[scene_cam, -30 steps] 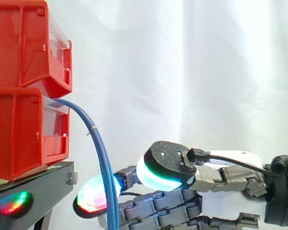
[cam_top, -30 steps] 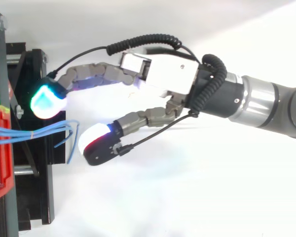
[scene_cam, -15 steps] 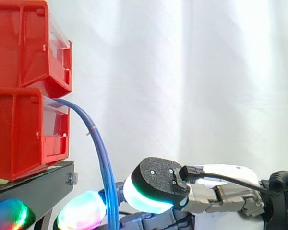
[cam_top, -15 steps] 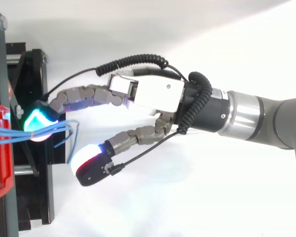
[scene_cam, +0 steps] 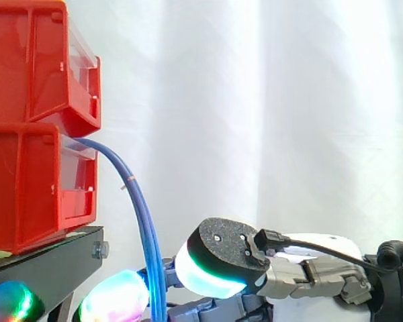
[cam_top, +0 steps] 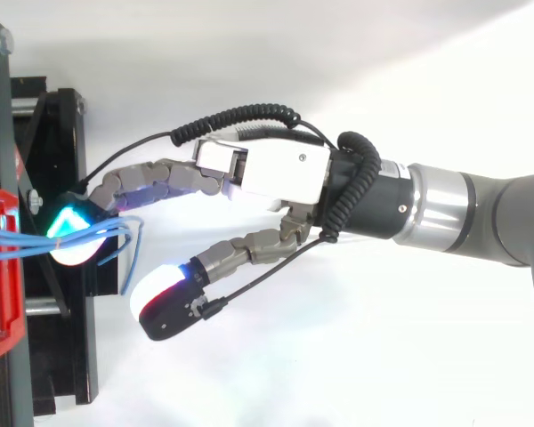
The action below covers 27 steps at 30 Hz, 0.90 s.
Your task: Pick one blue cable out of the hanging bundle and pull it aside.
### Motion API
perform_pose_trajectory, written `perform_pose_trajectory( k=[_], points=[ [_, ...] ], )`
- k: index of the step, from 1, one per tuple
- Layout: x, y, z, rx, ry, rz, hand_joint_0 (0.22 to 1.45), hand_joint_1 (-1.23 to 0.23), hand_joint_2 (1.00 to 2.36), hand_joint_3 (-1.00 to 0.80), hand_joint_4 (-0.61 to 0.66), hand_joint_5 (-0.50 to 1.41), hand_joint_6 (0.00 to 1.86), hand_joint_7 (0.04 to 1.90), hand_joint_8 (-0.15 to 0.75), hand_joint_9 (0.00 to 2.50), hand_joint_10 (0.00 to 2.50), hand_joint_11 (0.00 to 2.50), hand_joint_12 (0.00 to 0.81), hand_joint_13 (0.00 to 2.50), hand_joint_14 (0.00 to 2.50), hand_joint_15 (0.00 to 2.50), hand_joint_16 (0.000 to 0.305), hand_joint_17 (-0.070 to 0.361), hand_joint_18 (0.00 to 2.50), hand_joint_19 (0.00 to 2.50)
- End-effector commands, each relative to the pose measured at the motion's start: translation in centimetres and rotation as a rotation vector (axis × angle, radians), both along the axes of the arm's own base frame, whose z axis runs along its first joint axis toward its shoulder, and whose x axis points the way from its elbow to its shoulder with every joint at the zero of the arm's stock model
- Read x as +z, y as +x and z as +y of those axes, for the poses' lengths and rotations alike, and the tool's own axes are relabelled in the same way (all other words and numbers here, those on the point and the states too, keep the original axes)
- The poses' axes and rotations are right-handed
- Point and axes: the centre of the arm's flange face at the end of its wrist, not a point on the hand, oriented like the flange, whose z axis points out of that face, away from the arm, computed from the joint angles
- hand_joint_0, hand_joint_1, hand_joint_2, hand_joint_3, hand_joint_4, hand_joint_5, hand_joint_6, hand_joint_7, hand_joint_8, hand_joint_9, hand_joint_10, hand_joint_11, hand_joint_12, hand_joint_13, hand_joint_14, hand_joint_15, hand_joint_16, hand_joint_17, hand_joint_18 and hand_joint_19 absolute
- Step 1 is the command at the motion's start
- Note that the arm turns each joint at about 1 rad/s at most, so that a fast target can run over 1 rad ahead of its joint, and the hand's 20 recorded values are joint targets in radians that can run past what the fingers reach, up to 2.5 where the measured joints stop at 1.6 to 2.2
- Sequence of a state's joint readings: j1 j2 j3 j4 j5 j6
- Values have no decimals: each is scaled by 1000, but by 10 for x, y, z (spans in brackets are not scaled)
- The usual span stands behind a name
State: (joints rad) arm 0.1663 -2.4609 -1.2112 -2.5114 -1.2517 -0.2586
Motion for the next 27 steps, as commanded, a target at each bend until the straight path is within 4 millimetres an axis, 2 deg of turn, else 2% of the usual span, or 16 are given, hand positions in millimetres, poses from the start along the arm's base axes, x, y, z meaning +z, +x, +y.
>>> perform_pose_trajectory(
  k=[1,12,27],
  points=[
    [2,1,-2,21,31,-8,531,-625,1001,-493,181,-180,502,774,215,521,4,120,230,438,6,148,33,74,267,206],
    [20,6,-9,45,57,-20,532,-621,1000,-493,199,-168,502,804,221,531,4,123,233,445,8,157,33,74,274,211],
    [33,12,-15,57,54,-26,531,-618,1000,-495,210,-161,502,806,222,544,4,133,237,459,7,169,33,75,285,221]
  ],
)
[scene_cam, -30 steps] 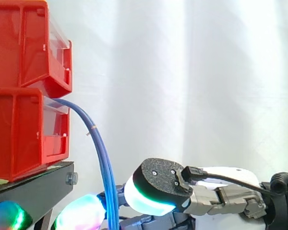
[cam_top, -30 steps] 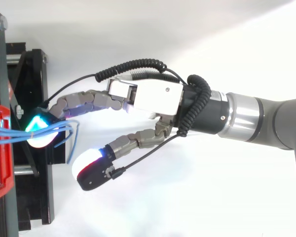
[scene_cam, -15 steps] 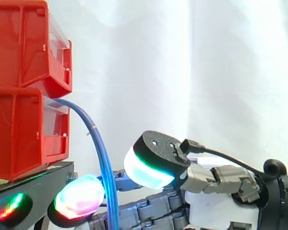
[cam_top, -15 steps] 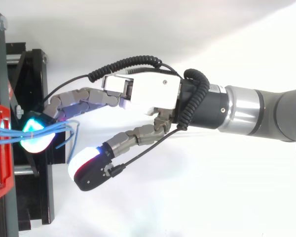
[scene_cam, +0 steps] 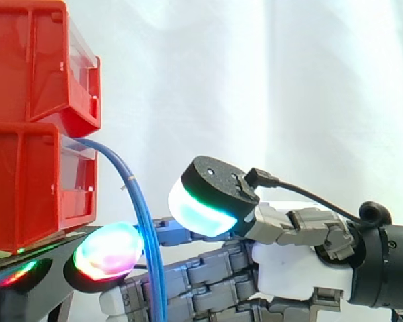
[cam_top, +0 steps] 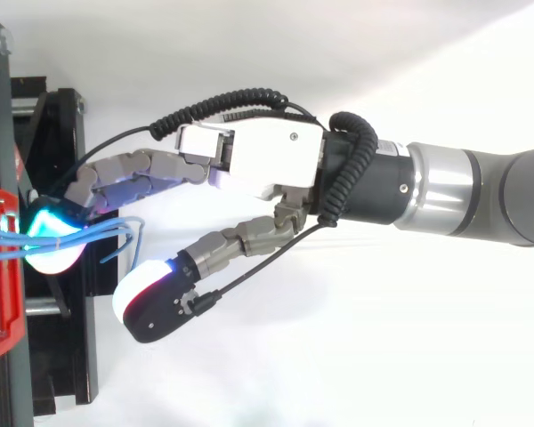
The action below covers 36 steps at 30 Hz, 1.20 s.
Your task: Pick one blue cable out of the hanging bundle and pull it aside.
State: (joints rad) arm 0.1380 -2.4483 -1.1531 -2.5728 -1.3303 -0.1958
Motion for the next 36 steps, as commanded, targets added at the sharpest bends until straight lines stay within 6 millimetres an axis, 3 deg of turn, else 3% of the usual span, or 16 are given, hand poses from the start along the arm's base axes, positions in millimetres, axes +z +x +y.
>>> perform_pose_trajectory(
  k=[1,12,26,33,36],
  points=[
    [3,2,-2,3,-2,-7,531,-618,1000,-495,211,-161,502,806,223,543,4,127,238,460,8,168,33,75,286,221],
    [2,1,-11,9,-4,-6,532,-618,1000,-492,217,-154,502,831,226,555,6,136,238,472,7,172,34,76,296,237],
    [5,4,2,25,-5,-14,539,-616,1003,-480,232,-112,502,996,224,583,5,157,234,488,8,191,33,75,308,245],
    [12,6,3,34,1,-17,552,-614,1002,-474,188,-80,500,1202,224,610,5,165,234,499,8,196,33,73,324,242],
    [17,8,5,42,9,-14,557,-613,1002,-470,184,-77,549,1145,223,616,5,175,230,503,8,198,32,72,331,249]
  ],
)
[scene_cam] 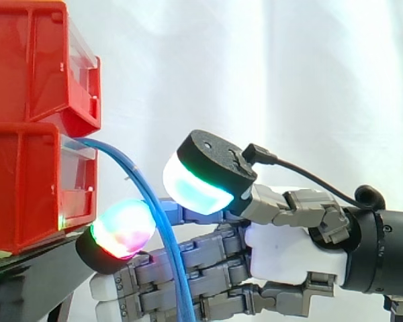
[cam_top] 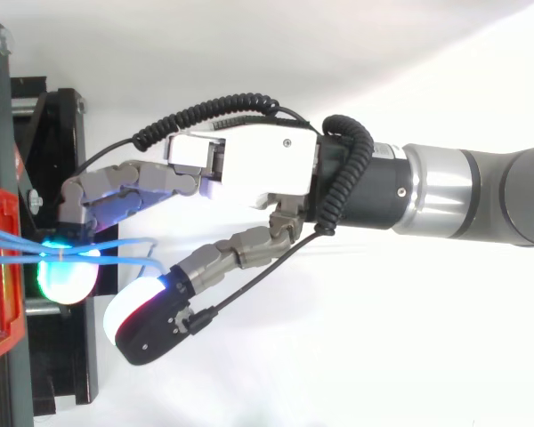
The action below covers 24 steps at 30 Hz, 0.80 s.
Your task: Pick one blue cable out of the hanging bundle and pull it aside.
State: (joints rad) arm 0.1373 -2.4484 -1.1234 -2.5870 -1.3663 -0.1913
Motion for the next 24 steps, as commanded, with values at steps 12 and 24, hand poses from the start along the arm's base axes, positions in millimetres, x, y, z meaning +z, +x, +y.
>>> perform_pose_trajectory(
  k=[12,24],
  points=[
    [6,2,-1,28,31,5,550,-489,1000,-494,192,-68,519,1200,222,647,5,182,231,503,8,198,32,72,329,263],
    [9,3,-12,46,49,6,599,-447,1004,-451,199,-54,586,1137,221,696,7,186,225,505,8,200,30,68,321,270]
  ],
)
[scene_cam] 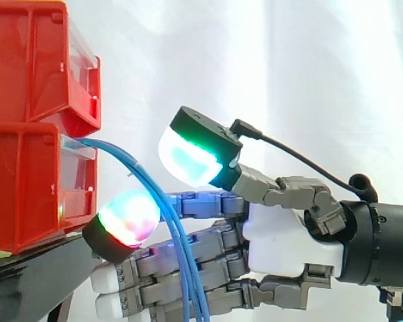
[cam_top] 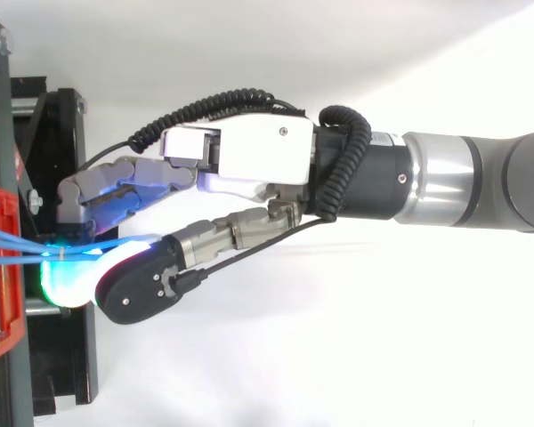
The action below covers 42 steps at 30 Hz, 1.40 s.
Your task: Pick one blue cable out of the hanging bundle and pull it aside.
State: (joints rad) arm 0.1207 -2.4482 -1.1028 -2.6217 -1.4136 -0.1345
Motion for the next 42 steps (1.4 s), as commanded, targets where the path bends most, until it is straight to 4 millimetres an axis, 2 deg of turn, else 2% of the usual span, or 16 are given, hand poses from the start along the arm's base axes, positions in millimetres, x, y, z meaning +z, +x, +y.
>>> perform_pose_trajectory(
  k=[1,10,15,18,20,21,24,28,34,36,38,42],
  points=[
    [4,1,-5,9,0,-5,601,-451,1005,-442,201,-54,587,1133,221,696,6,186,224,505,8,203,30,68,322,274],
    [13,4,-19,12,-5,-3,608,-503,1011,-379,207,-62,623,1084,220,701,6,190,225,501,10,205,30,67,326,255],
    [16,4,-26,23,-5,4,597,-541,1017,-314,193,-82,733,945,223,691,7,217,228,501,10,207,30,68,325,256],
    [18,3,-29,21,-6,18,585,-554,1018,-254,142,-97,775,967,222,677,8,251,229,492,8,201,31,69,319,260],
    [17,3,-27,23,-8,30,579,-574,1018,-232,149,-117,828,927,227,671,9,272,232,488,9,213,31,69,319,258],
    [17,2,-27,23,-8,35,578,-611,1017,-219,158,-133,879,831,231,658,9,291,234,488,10,222,31,70,316,259],
    [16,2,-25,27,-9,41,578,-639,1019,-173,157,-138,912,792,234,661,9,300,237,489,9,225,31,70,321,261],
    [19,3,-27,24,-9,36,588,-667,1018,-166,117,-139,921,789,237,657,10,311,241,496,9,233,32,72,326,256],
    [41,-1,-31,21,-21,36,612,-753,1017,-154,35,-143,942,787,239,663,12,320,242,510,10,239,32,73,359,259],
    [46,-5,-35,18,-31,53,631,-777,1017,-151,-13,-144,950,821,239,666,10,322,240,524,10,246,32,72,380,257],
    [49,-7,-37,15,-35,63,654,-804,1017,-154,-46,-148,950,930,234,667,10,328,234,531,10,254,31,70,384,254],
    [53,-11,-38,21,-40,86,679,-824,1016,-166,-76,-150,963,930,234,676,11,330,234,546,11,258,31,70,406,252]
  ],
)
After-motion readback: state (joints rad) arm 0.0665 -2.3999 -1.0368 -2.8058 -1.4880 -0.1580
